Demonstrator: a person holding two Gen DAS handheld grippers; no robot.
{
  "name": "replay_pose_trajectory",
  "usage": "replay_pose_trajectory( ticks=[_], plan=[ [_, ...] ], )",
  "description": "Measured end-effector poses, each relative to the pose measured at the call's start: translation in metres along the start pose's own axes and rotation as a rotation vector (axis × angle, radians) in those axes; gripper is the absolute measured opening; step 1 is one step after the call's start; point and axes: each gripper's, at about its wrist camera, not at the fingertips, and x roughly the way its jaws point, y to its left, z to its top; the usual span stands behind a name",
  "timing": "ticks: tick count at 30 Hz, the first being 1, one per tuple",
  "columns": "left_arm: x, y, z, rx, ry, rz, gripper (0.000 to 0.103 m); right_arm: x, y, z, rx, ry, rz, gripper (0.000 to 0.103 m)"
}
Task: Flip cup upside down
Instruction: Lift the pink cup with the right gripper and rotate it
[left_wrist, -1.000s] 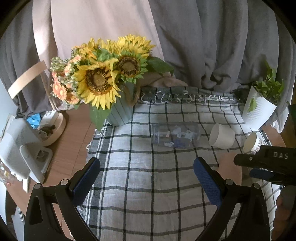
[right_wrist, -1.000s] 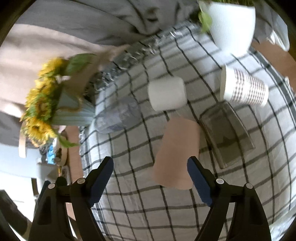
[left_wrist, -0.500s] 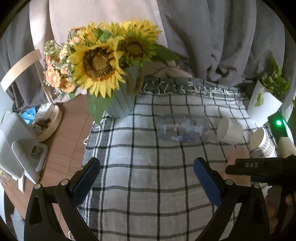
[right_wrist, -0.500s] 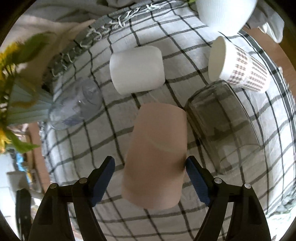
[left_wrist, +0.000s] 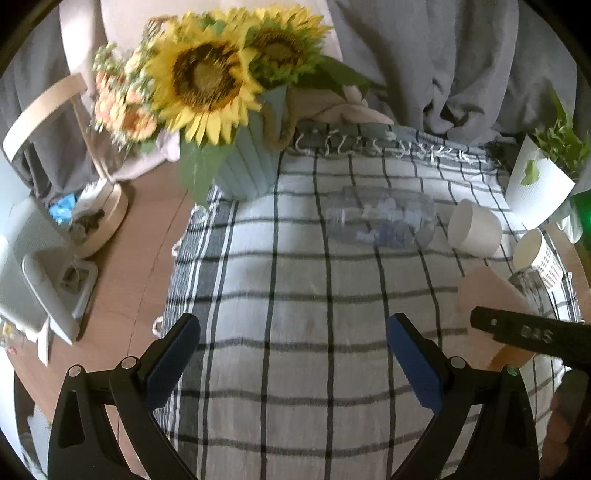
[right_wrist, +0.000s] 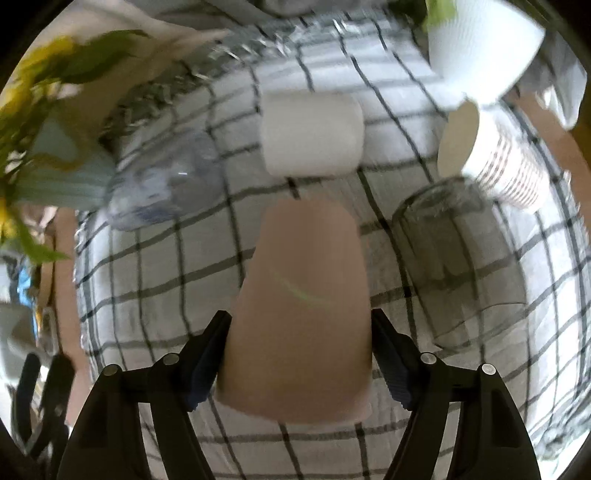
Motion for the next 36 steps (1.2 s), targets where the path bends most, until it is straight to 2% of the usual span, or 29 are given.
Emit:
replay_pose_trajectory(
  ticks=[5, 14, 16, 24, 30, 32, 36],
  plan=[
    [0.003, 0.013, -0.024, -0.045, 0.059, 0.005, 0.103, -0.019, 0.018, -0.019, -0.115, -0.051, 0.021, 0.072],
    [0.009, 0.037, -0.055, -0.082, 0.122, 0.057, 0.103, -0.016, 0.043, -0.053, -0.192, -0.137, -0.018, 0.072],
    [0.008, 0.038, -0.058, -0.083, 0.128, 0.061, 0.103, -0.013, 0.046, -0.064, -0.207, -0.126, -0.024, 0.072],
    [0.007, 0.037, -0.065, -0.066, 0.139, 0.068, 0.103, 0.004, 0.042, -0.087, -0.191, -0.047, -0.009, 0.072],
    [0.006, 0.034, -0.066, -0.052, 0.149, 0.051, 0.103, 0.004, 0.041, -0.089, -0.194, -0.043, -0.004, 0.072],
    [0.003, 0.033, -0.065, -0.053, 0.143, 0.048, 0.103, 0.0, 0.038, -0.088, -0.183, -0.048, 0.006, 0.083],
    [-0.007, 0.027, -0.059, -0.04, 0.133, 0.027, 0.103, -0.021, 0.028, -0.088, -0.136, -0.096, 0.042, 0.085]
  ],
)
